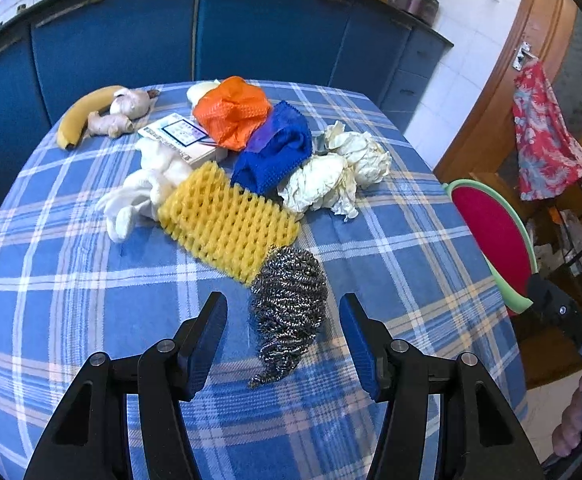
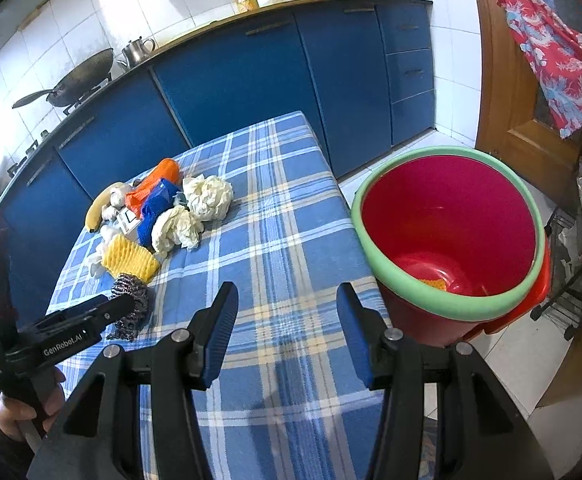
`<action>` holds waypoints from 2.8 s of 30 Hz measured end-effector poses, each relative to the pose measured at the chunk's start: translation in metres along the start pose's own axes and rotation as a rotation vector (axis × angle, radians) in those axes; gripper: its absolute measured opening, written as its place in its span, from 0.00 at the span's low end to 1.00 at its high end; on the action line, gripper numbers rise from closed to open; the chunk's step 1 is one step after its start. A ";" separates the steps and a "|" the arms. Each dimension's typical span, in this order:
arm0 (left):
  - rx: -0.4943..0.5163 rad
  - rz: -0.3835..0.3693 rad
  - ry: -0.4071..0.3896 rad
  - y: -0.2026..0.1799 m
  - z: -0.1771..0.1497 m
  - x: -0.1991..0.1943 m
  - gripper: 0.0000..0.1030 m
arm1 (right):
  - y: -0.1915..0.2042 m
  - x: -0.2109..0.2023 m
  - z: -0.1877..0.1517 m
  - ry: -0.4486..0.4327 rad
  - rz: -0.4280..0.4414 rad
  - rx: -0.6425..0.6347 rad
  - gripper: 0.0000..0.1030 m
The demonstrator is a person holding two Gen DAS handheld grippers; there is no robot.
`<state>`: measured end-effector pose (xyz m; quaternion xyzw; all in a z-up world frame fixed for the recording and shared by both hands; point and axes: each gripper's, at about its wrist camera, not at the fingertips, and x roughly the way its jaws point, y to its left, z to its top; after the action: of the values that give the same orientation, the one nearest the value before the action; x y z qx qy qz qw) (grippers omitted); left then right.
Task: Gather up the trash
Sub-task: 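Move both tools back over the table toward the steel wool, then grasp the steel wool with the left tool while the right tool grasps a yellow foam net, then carry both items over the red bin and open both tools to drop them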
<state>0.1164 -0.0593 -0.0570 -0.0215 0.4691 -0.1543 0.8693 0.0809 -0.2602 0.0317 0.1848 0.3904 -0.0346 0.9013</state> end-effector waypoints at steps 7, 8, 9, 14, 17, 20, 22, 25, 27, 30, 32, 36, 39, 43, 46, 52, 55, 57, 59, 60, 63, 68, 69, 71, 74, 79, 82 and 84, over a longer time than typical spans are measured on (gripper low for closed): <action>-0.037 -0.067 0.017 0.009 -0.005 0.010 0.38 | 0.013 0.011 0.001 0.025 0.005 -0.028 0.51; -0.040 -0.077 0.018 0.010 -0.005 0.010 0.38 | 0.015 0.012 0.002 0.026 0.006 -0.033 0.51; -0.039 -0.078 0.014 0.010 -0.006 0.010 0.38 | 0.017 0.013 0.002 0.028 0.006 -0.036 0.51; -0.048 -0.091 -0.009 0.015 -0.006 0.000 0.35 | 0.030 0.018 0.004 0.036 0.014 -0.065 0.51; -0.062 -0.080 -0.034 0.023 -0.006 -0.012 0.35 | 0.037 0.021 0.004 0.043 0.022 -0.077 0.51; -0.078 -0.057 -0.062 0.034 -0.005 -0.024 0.35 | 0.047 0.027 0.005 0.053 0.036 -0.093 0.51; -0.087 -0.041 -0.077 0.041 -0.004 -0.031 0.35 | 0.054 0.030 0.005 0.059 0.047 -0.103 0.51; -0.106 -0.031 -0.094 0.053 -0.004 -0.040 0.35 | 0.065 0.035 0.005 0.070 0.062 -0.120 0.51; -0.116 -0.019 -0.101 0.060 -0.006 -0.045 0.35 | 0.073 0.039 0.004 0.077 0.073 -0.131 0.51; -0.133 -0.003 -0.101 0.071 -0.009 -0.049 0.35 | 0.085 0.044 0.004 0.087 0.089 -0.148 0.51; -0.150 0.013 -0.099 0.080 -0.013 -0.051 0.35 | 0.095 0.048 0.004 0.095 0.101 -0.162 0.51; -0.181 0.045 -0.098 0.098 -0.020 -0.055 0.35 | 0.113 0.053 0.002 0.107 0.127 -0.194 0.51; -0.212 0.066 -0.094 0.114 -0.025 -0.056 0.35 | 0.130 0.059 0.000 0.118 0.152 -0.218 0.51; -0.251 0.084 -0.090 0.132 -0.031 -0.057 0.35 | 0.151 0.067 -0.003 0.131 0.188 -0.243 0.51; -0.272 0.090 -0.091 0.142 -0.036 -0.058 0.35 | 0.170 0.076 -0.005 0.146 0.215 -0.271 0.51; -0.311 0.116 -0.106 0.158 -0.040 -0.064 0.35 | 0.193 0.096 -0.006 0.173 0.250 -0.293 0.51; -0.329 0.127 -0.109 0.165 -0.041 -0.065 0.35 | 0.204 0.104 -0.006 0.173 0.246 -0.321 0.51; -0.335 0.130 -0.110 0.167 -0.042 -0.065 0.35 | 0.209 0.111 -0.006 0.180 0.244 -0.328 0.51; -0.340 0.130 -0.110 0.169 -0.043 -0.065 0.35 | 0.213 0.119 -0.005 0.192 0.247 -0.330 0.51; -0.342 0.131 -0.110 0.170 -0.043 -0.066 0.35 | 0.215 0.123 -0.005 0.202 0.250 -0.331 0.51; -0.343 0.132 -0.112 0.170 -0.043 -0.066 0.35 | 0.217 0.133 -0.007 0.232 0.260 -0.334 0.45; -0.341 0.134 -0.113 0.168 -0.042 -0.067 0.35 | 0.218 0.139 -0.010 0.252 0.300 -0.333 0.18; -0.340 0.134 -0.113 0.168 -0.042 -0.067 0.35 | 0.218 0.136 -0.010 0.242 0.312 -0.338 0.14; -0.337 0.132 -0.115 0.166 -0.041 -0.067 0.35 | 0.218 0.131 -0.009 0.230 0.330 -0.340 0.11; -0.327 0.130 -0.118 0.161 -0.039 -0.069 0.35 | 0.215 0.123 -0.009 0.218 0.344 -0.338 0.10; -0.302 0.126 -0.127 0.152 -0.033 -0.073 0.35 | 0.207 0.101 -0.008 0.169 0.351 -0.333 0.09; -0.286 0.118 -0.132 0.144 -0.028 -0.075 0.35 | 0.196 0.085 -0.006 0.136 0.351 -0.317 0.09; -0.269 0.110 -0.136 0.136 -0.024 -0.077 0.35 | 0.186 0.073 -0.003 0.112 0.346 -0.301 0.09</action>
<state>0.0910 0.0950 -0.0331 -0.1221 0.4260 -0.0404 0.8955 0.1675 -0.0805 0.0345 0.1139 0.4032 0.1893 0.8881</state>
